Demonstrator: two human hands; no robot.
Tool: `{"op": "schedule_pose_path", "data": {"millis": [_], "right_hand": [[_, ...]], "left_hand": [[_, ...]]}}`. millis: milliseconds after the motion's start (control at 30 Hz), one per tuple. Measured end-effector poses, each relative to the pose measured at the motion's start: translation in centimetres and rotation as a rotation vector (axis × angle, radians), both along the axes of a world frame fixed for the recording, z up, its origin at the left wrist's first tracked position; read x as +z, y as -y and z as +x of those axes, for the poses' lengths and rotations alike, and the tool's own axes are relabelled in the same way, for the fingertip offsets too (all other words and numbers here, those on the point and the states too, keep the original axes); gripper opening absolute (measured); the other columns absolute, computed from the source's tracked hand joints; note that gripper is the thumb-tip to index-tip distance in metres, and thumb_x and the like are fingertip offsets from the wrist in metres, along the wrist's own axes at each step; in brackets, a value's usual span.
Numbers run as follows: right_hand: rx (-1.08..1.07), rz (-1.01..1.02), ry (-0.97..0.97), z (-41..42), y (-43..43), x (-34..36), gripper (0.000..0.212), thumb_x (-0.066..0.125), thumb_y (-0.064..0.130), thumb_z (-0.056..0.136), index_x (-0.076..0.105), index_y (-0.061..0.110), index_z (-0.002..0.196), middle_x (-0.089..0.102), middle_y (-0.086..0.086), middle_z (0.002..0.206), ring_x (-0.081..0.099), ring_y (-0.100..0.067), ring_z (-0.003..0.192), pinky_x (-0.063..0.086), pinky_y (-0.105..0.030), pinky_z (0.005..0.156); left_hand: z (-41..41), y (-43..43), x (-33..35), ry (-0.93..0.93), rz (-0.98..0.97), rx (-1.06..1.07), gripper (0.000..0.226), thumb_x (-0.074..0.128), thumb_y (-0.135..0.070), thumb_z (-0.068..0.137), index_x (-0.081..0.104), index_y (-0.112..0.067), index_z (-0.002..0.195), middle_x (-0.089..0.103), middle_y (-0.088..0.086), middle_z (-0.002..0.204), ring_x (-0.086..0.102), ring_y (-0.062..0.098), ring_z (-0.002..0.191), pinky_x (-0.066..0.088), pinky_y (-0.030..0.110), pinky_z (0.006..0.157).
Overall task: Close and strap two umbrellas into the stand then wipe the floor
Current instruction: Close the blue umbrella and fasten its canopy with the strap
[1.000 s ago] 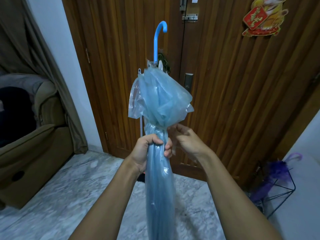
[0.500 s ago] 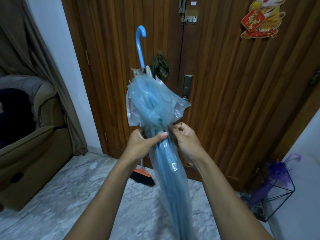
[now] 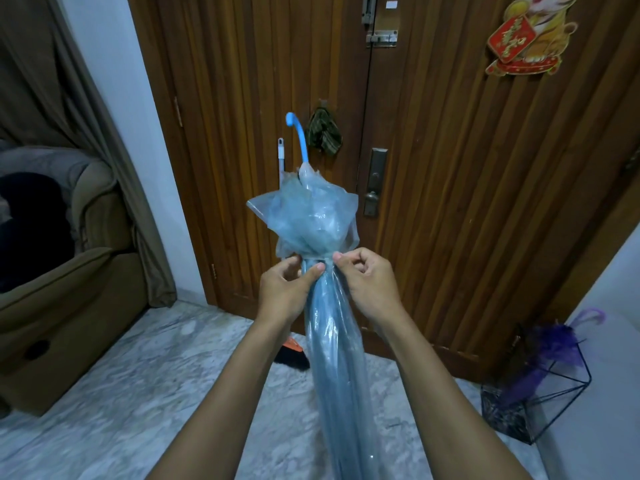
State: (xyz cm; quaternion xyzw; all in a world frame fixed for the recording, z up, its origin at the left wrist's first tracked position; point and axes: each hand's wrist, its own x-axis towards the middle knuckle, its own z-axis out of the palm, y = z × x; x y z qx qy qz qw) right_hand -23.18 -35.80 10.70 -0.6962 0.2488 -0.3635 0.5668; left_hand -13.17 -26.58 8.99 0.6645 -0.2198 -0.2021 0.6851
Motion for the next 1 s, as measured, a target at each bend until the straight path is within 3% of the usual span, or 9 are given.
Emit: {"op": "schedule_pose_path", "data": {"millis": [167,300,400,467,600,667,767,900,1000], "right_hand": [[0.008,-0.034,-0.054,-0.4,0.3,0.4,0.022,0.062,0.024,0.096,0.066,0.003,0.091,0.073,-0.013,0.080,0.067,-0.016,0.065,0.053,-0.025,0.057],[-0.001,-0.043,-0.069,-0.5,0.7,0.8,0.023,0.063,0.025,0.096,0.067,0.003,0.090,0.072,-0.021,0.081,0.065,-0.019,0.061,0.052,-0.029,0.058],[0.000,-0.102,-0.108,-0.4,0.7,1.1,0.024,0.061,0.026,0.097,0.066,0.004,0.089,0.071,-0.022,0.078,0.060,-0.017,0.060,0.048,-0.028,0.055],[0.034,-0.107,-0.112,-0.2,0.6,1.4,0.023,0.060,0.027,0.097,0.065,0.007,0.087,0.071,-0.016,0.072,0.061,-0.014,0.058,0.052,-0.032,0.055],[0.077,-0.139,-0.100,-0.1,0.7,1.8,0.026,0.060,0.023,0.097,0.066,0.000,0.088,0.060,0.008,0.053,0.052,0.001,0.045,0.043,-0.014,0.047],[0.094,-0.101,-0.055,-0.2,0.9,2.0,0.024,0.066,0.022,0.094,0.069,-0.001,0.089,0.067,0.000,0.062,0.060,-0.001,0.054,0.052,-0.015,0.055],[0.118,0.065,0.007,-0.3,1.6,1.5,0.017,0.073,0.021,0.088,0.073,0.003,0.089,0.076,-0.010,0.088,0.072,-0.010,0.080,0.061,-0.029,0.072],[0.122,0.296,0.075,-0.1,2.0,0.5,0.018,0.077,0.018,0.083,0.072,0.002,0.087,0.075,-0.013,0.096,0.072,-0.018,0.087,0.061,-0.032,0.079],[0.158,0.390,0.024,-0.1,2.2,-0.2,0.013,0.081,0.027,0.079,0.075,0.016,0.074,0.077,-0.009,0.101,0.071,-0.022,0.102,0.057,-0.039,0.090]], "left_hand": [[-1.2,0.3,0.3,0.091,0.046,-0.001,0.039,0.067,-0.030,0.090,0.046,-0.021,0.122,0.070,0.004,0.092,0.071,0.013,0.079,0.054,0.026,0.063],[-1.4,0.2,0.7,0.115,0.118,-0.115,0.023,0.062,-0.028,0.093,0.057,-0.020,0.114,0.067,-0.002,0.102,0.067,0.010,0.087,0.051,0.022,0.066],[-1.0,0.0,0.6,0.098,0.114,-0.227,0.039,0.073,-0.031,0.083,0.057,-0.023,0.118,0.067,-0.004,0.109,0.067,0.009,0.096,0.053,0.025,0.075],[-1.0,-0.1,0.3,0.085,0.095,-0.271,0.052,0.080,-0.031,0.077,0.054,-0.024,0.122,0.067,-0.003,0.114,0.067,0.011,0.103,0.057,0.032,0.085],[-1.0,0.2,0.3,0.020,0.007,-0.183,0.047,0.077,-0.017,0.081,0.054,-0.018,0.122,0.070,0.006,0.109,0.071,0.021,0.097,0.059,0.043,0.085],[-0.7,0.1,0.7,-0.071,-0.064,-0.169,0.044,0.072,-0.008,0.085,0.053,-0.014,0.124,0.073,0.009,0.105,0.074,0.024,0.088,0.060,0.039,0.075],[-0.1,-0.4,1.1,-0.167,-0.160,-0.192,0.049,0.070,-0.002,0.086,0.052,-0.014,0.130,0.075,0.008,0.104,0.075,0.022,0.083,0.058,0.030,0.064],[0.1,-1.0,1.2,-0.199,-0.221,-0.224,0.056,0.069,0.000,0.086,0.049,-0.016,0.135,0.074,0.010,0.109,0.074,0.022,0.088,0.060,0.030,0.069],[0.2,-1.3,1.0,-0.255,-0.270,-0.278,0.050,0.067,0.002,0.086,0.050,-0.018,0.130,0.074,0.013,0.110,0.073,0.023,0.088,0.061,0.032,0.074]]}}
